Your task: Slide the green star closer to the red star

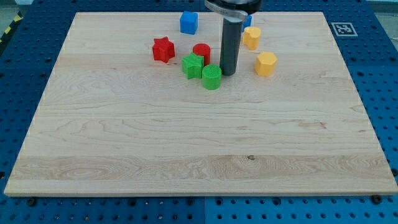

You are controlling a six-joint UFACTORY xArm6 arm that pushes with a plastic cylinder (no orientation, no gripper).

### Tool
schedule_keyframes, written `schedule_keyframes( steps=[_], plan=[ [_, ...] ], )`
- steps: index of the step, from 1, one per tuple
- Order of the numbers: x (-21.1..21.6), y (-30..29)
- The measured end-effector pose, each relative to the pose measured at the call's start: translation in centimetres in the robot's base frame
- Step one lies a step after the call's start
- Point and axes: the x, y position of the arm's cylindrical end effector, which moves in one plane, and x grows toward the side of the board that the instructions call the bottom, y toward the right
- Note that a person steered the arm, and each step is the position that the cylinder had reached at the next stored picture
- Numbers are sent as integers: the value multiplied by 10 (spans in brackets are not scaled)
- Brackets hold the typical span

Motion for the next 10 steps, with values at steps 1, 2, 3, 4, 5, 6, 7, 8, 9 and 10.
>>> schedule_keyframes(
  steps=[1, 2, 3, 4, 5, 6, 7, 8, 9, 10],
  plan=[
    [-23, -3],
    [-23, -7],
    [-6, -34],
    [12, -54],
    [12, -54],
    [2, -70],
    [-9, -87],
    [-10, -88],
    [-9, -101],
    [-10, -101]
  ],
)
